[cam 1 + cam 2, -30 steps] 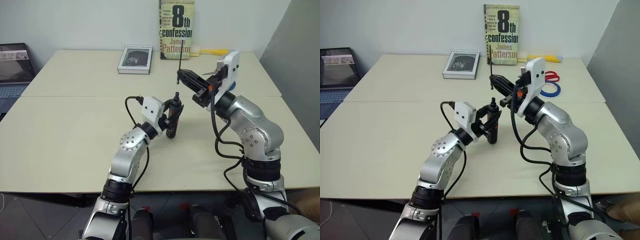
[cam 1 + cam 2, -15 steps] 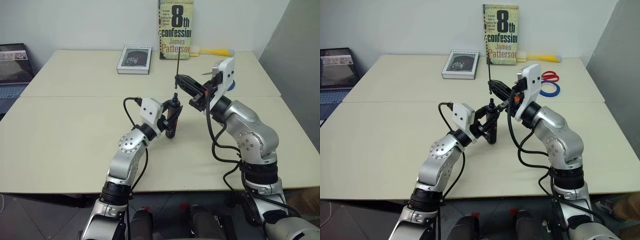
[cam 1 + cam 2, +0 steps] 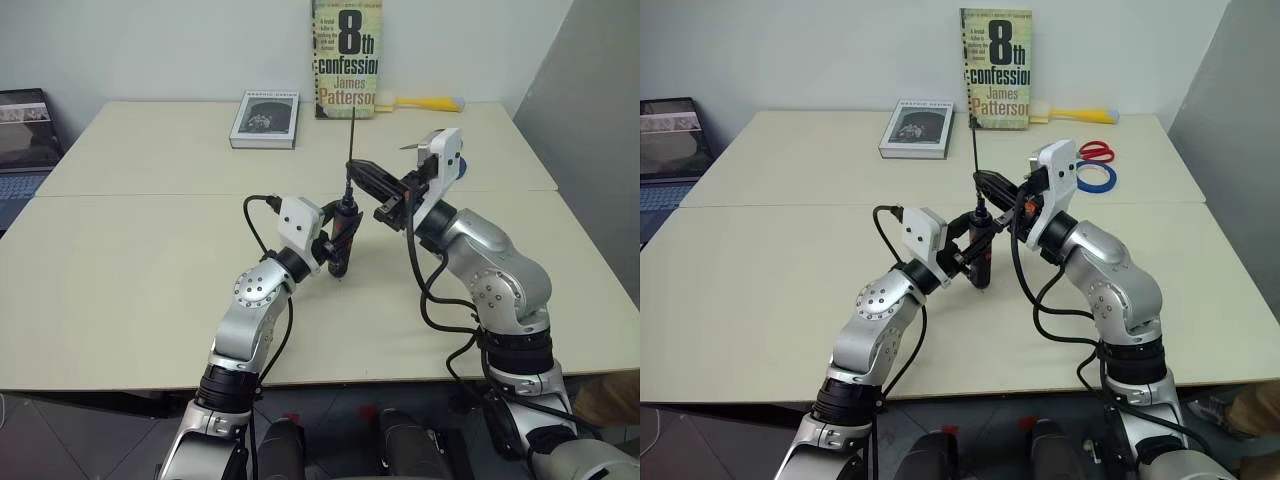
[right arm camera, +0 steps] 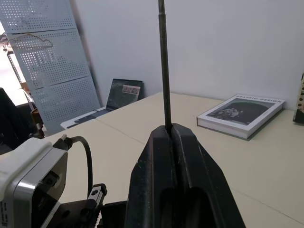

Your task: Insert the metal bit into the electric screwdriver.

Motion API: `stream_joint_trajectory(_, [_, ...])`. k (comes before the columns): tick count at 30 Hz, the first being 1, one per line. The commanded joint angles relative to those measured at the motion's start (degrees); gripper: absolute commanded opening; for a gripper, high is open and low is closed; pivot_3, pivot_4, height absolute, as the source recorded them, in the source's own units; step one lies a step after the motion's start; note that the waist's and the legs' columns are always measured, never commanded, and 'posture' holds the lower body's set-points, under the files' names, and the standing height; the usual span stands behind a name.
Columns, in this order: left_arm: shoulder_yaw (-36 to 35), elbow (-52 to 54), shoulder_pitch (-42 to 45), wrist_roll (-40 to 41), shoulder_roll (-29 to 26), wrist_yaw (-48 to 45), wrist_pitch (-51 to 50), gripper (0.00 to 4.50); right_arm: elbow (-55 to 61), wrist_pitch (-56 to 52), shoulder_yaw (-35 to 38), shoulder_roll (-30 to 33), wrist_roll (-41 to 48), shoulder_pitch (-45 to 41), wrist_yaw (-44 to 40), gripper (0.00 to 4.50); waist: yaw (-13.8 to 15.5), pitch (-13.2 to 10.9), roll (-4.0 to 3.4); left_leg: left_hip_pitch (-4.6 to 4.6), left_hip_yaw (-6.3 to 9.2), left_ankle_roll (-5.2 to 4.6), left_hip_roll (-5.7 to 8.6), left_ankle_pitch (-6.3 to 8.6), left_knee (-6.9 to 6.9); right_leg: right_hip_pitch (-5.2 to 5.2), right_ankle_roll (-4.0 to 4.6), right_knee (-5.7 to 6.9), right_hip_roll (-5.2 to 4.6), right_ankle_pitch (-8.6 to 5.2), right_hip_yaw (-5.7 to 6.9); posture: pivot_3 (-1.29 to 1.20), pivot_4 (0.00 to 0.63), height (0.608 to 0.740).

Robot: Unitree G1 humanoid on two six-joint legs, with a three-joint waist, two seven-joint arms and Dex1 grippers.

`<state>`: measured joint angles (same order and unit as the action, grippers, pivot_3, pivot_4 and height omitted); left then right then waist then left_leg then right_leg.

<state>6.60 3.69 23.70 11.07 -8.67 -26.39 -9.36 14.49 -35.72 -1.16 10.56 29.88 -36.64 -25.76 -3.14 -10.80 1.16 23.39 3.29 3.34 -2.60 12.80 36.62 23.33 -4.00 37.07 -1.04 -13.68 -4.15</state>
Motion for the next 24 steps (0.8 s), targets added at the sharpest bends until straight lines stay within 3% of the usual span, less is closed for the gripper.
stream_joint_trajectory(1, [-0.6,1.1,-0.1,-1.1,-0.8,0.7,0.9,1.65,2.6,1.1,0.5,0.0,0.2,-0.1,0.3,0.0,0.0,0.0,0.0,0.0,0.0,0.0,0.0,0.0,0.0,0.0,0.0,0.0,0.0,0.0,0.0,0.0,0.15,0.74])
stream_joint_trajectory(24, [-0.3,2.0,-1.2,-1.2,-0.8,0.9,0.6,1.65,2.1,2.1,1.3,-0.8,0.8,1.1,1.3,0.0,-0.1,0.0,0.0,-0.01,-0.01,0.0,0.0,0.0,-0.18,0.05,0.05,-0.06,0.0,-0.03,0.0,0.0,0.15,0.74])
